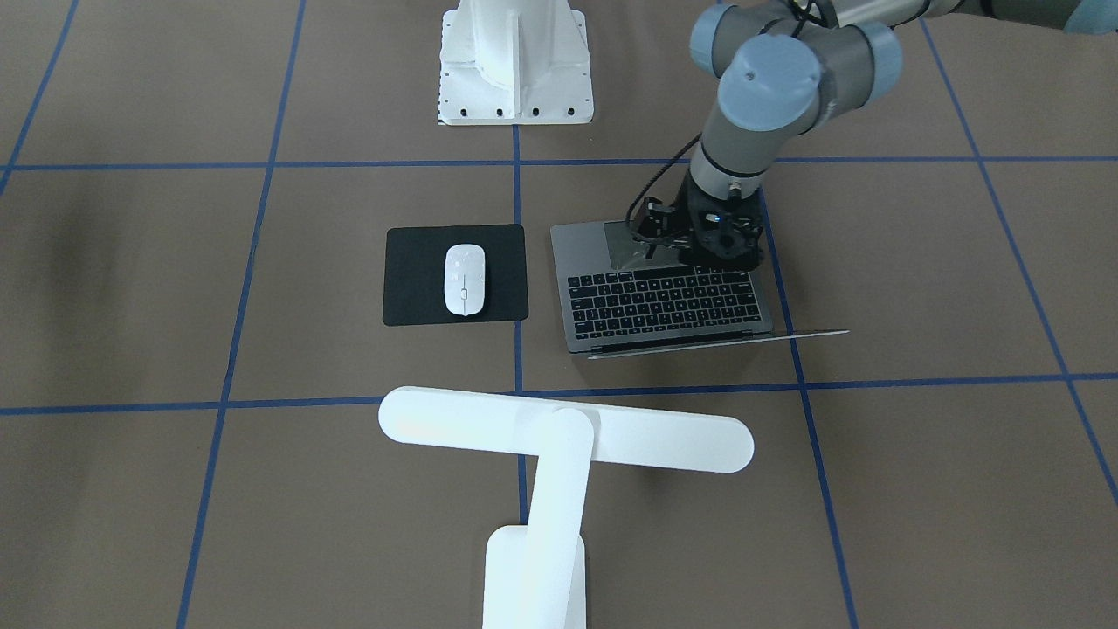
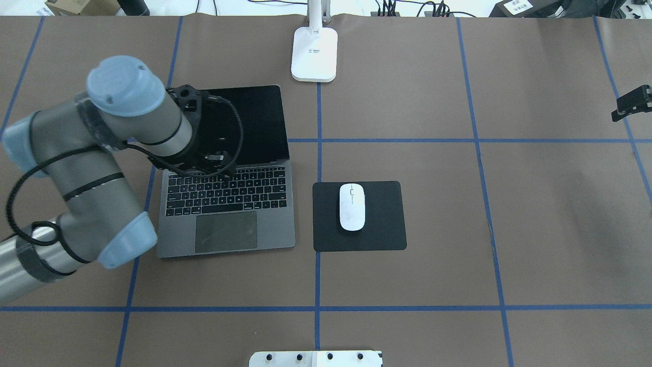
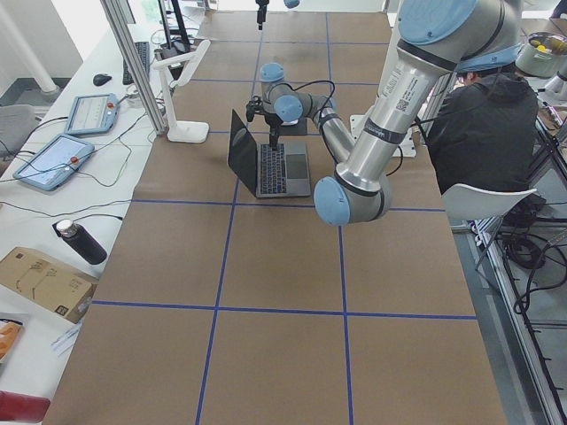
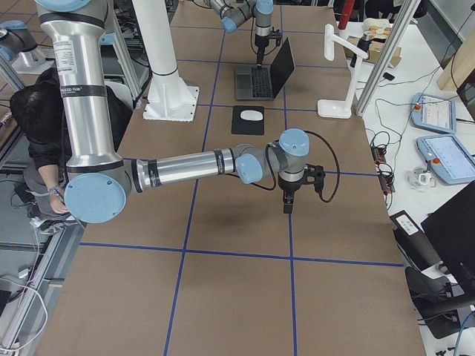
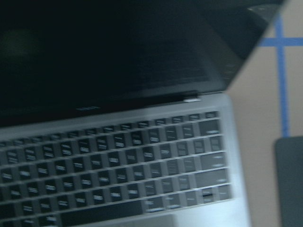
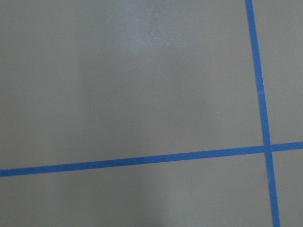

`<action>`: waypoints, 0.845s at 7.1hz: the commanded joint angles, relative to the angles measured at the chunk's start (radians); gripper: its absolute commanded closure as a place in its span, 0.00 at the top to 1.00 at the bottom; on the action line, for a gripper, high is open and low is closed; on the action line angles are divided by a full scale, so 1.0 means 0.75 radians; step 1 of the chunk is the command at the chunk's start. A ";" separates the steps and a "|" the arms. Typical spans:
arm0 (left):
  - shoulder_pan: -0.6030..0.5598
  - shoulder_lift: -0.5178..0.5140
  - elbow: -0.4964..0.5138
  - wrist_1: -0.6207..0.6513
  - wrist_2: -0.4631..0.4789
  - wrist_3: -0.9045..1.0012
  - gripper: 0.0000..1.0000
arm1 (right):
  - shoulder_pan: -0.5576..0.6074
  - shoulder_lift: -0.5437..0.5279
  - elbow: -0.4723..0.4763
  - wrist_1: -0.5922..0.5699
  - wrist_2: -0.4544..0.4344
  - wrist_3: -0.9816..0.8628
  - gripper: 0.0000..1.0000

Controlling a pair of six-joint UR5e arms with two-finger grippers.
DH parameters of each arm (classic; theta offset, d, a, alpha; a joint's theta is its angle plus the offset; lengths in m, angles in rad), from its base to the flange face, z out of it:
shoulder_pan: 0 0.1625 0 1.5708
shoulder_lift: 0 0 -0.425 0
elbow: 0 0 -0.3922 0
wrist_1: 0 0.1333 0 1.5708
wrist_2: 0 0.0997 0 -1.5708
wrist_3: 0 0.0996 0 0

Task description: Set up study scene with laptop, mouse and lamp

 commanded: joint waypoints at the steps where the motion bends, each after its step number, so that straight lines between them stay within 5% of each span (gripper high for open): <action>1: -0.179 0.243 -0.061 -0.026 -0.006 0.266 0.99 | 0.072 -0.064 0.023 -0.018 0.026 -0.179 0.99; 3: -0.420 0.335 -0.015 -0.032 -0.065 0.596 0.99 | 0.156 -0.038 0.041 -0.280 0.031 -0.408 0.99; 4: -0.571 0.346 0.083 -0.030 -0.195 0.799 0.99 | 0.181 -0.020 0.070 -0.432 0.031 -0.458 0.99; 6: -0.778 0.405 0.225 -0.032 -0.254 0.988 0.99 | 0.220 -0.013 0.105 -0.594 0.031 -0.462 0.99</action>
